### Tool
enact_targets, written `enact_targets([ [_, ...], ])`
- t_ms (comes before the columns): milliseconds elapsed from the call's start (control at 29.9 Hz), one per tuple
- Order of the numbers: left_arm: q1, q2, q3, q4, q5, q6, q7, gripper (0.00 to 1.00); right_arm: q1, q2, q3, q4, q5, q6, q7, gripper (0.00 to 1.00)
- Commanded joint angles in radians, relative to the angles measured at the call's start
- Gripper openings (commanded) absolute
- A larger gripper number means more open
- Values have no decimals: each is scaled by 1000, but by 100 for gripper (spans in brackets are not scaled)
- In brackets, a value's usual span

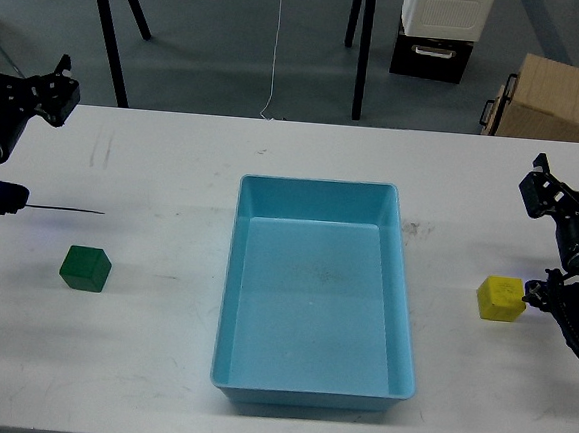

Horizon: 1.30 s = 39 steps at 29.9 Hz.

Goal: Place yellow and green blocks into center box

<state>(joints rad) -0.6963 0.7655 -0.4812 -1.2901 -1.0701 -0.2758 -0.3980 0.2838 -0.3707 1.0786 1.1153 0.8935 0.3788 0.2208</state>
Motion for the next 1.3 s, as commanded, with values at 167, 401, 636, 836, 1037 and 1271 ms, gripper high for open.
enact_targets([
  [167, 11, 3, 3, 0, -2, -2, 4, 100, -2, 1, 1, 1, -18, -3, 0, 99],
  [401, 24, 5, 3, 0, -19, -2, 8, 100, -3, 1, 0, 1, -18, -5, 0, 99],
  [636, 50, 15, 1, 0, -60, -3, 83, 100, -3, 1, 1, 0, -18, -6, 0, 99],
  [836, 64, 26, 0, 0, -70, -9, 99, 100, -5, 3, 1, 1, -18, -6, 0, 99],
  [1037, 64, 26, -8, -2, -76, -8, 99, 100, -6, 1, 1, 1, -18, -6, 0, 99],
  [1271, 90, 54, -13, -2, -82, -13, 99, 100, -5, 3, 1, 1, -18, -6, 0, 99],
])
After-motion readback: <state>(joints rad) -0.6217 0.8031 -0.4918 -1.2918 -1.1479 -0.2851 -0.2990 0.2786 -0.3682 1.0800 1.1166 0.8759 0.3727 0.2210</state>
